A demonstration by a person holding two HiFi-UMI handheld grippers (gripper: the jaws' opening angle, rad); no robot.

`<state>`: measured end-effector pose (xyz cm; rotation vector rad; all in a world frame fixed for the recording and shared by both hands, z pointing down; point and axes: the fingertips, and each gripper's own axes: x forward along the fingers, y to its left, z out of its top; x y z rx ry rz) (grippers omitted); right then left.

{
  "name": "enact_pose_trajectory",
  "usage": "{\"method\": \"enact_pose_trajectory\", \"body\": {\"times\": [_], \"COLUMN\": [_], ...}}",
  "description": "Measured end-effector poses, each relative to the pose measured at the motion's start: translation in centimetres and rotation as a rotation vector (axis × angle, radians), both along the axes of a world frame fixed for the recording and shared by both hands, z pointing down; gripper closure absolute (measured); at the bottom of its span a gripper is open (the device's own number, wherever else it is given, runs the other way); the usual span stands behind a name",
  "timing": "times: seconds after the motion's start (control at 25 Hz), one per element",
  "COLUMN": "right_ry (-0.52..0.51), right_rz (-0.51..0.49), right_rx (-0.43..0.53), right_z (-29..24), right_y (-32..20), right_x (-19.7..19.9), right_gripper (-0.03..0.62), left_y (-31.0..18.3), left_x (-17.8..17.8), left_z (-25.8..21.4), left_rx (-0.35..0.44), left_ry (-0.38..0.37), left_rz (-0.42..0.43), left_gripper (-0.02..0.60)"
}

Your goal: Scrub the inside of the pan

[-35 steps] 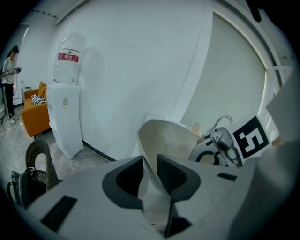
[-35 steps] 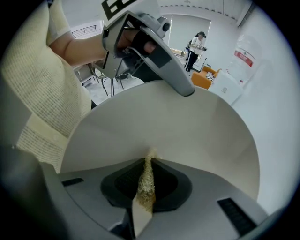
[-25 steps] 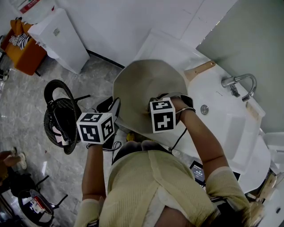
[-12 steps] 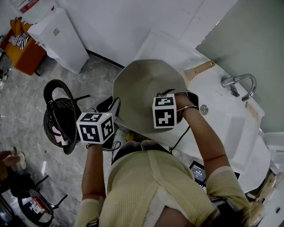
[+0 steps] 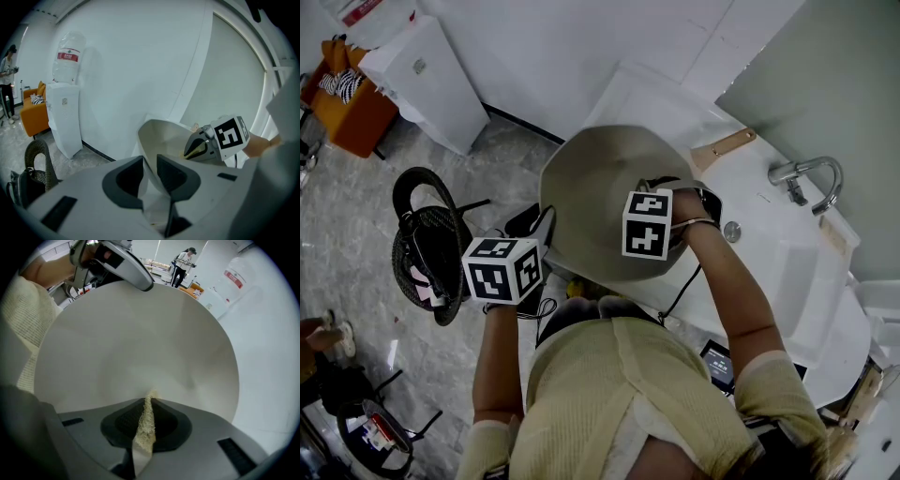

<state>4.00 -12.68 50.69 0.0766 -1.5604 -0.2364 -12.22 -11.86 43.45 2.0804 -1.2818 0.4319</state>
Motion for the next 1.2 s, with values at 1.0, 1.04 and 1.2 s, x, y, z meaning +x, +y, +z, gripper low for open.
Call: {"method": "enact_pose_trajectory", "body": {"times": [1.0, 1.04, 1.2], "right_ry": [-0.189, -0.196, -0.236], "right_rz": [0.198, 0.195, 0.180], "right_rx": [0.164, 0.164, 0.149], "right_z": [0.2, 0.2, 0.0], "right_y": [-4.6, -4.6, -4.1], "right_x": [-2.5, -2.6, -3.5], "right_gripper": [0.540, 0.540, 0.540], "left_y": [0.0, 0.0, 0.0], "left_x": [0.0, 0.0, 0.1], "left_z": [0.0, 0.0, 0.0], "left_rx": [-0.002, -0.001, -0.001], "left_ry": [0.003, 0.003, 0.006], "left_rz": [0.005, 0.005, 0.003], "left_gripper": [0.442, 0.442, 0.442]}}
